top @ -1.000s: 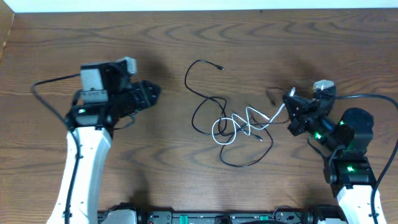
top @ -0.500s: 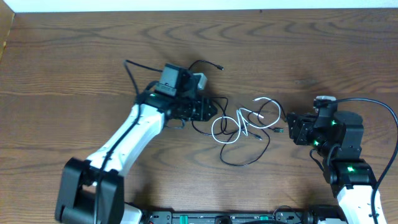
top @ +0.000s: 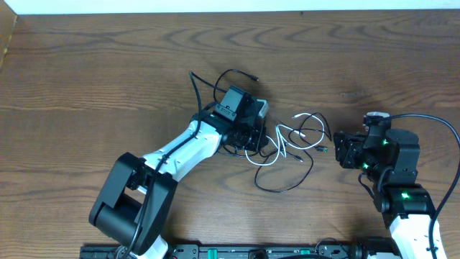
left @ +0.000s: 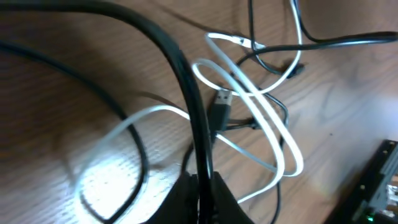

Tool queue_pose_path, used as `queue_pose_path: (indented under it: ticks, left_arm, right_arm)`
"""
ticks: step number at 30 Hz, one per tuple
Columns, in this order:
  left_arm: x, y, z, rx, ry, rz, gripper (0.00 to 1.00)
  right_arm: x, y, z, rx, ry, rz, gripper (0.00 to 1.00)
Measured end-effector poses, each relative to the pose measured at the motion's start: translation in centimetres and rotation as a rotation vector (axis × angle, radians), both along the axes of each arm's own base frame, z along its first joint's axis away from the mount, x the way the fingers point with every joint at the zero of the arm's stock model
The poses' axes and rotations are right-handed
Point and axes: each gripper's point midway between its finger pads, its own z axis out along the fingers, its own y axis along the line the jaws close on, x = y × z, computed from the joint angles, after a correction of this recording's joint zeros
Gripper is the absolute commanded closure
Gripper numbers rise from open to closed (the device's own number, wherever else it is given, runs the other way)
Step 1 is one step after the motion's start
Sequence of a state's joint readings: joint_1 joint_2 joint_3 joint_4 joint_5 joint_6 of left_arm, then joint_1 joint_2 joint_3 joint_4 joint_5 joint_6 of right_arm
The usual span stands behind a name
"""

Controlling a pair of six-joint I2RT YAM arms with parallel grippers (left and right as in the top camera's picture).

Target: Untangle cables

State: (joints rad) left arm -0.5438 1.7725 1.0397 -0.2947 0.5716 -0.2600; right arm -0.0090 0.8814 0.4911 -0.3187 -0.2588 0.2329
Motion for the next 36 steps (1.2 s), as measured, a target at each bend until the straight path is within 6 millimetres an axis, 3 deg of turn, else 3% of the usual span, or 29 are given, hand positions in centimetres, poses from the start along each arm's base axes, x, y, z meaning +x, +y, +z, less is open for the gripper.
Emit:
queue_pose_path:
  ticks: [4, 6, 11, 13, 14, 15, 16, 19, 23, 31, 36]
  left_arm:
    - [1.1, 4.0, 0.3, 0.043, 0.047, 0.098, 0.93]
    - [3.3, 8.7, 2.4, 0.043, 0.024, 0.235, 0.93]
    - [6.8, 17.5, 8.7, 0.002, -0.13, 0.489, 0.9]
    - [7.3, 19.9, 10.8, -0.011, -0.19, 0.558, 0.72]
    - [7.5, 21.2, 11.8, -0.012, -0.22, 0.594, 0.52]
    - [7.6, 21.6, 12.2, -0.015, -0.228, 0.609, 0.4]
    - [7.6, 21.7, 12.4, -0.014, -0.232, 0.612, 0.34]
    - [7.3, 20.8, 11.9, -0.031, -0.199, 0.587, 0.32]
    - [6.6, 17.1, 10.5, -0.068, -0.134, 0.481, 0.31]
    - [2.8, 6.6, 6.4, -0.081, -0.013, 0.178, 0.33]
    - [0.6, 1.4, 4.1, -0.081, 0.002, 0.029, 0.35]
  right_arm:
    - [-0.2, 0.3, -0.1, 0.013, 0.011, 0.014, 0.47]
    - [-0.3, 0.4, -0.1, 0.017, 0.012, 0.019, 0.48]
    - [-0.3, 0.4, -0.3, 0.018, 0.019, 0.019, 0.48]
    - [-0.2, 0.4, -0.8, 0.018, 0.038, 0.019, 0.47]
    - [-0.2, 0.4, -1.2, 0.018, 0.051, 0.019, 0.47]
    - [-0.2, 0.4, -1.5, 0.019, 0.063, 0.019, 0.45]
    - [-0.2, 0.5, -1.8, 0.02, 0.075, 0.02, 0.44]
    - [-0.2, 0.5, -2.4, 0.022, 0.096, 0.022, 0.43]
    - [-0.2, 0.6, -2.5, 0.024, 0.102, 0.024, 0.43]
    - [-0.2, 0.6, -2.5, 0.024, 0.102, 0.024, 0.43]
    - [-0.2, 0.6, -2.6, 0.024, 0.103, 0.024, 0.43]
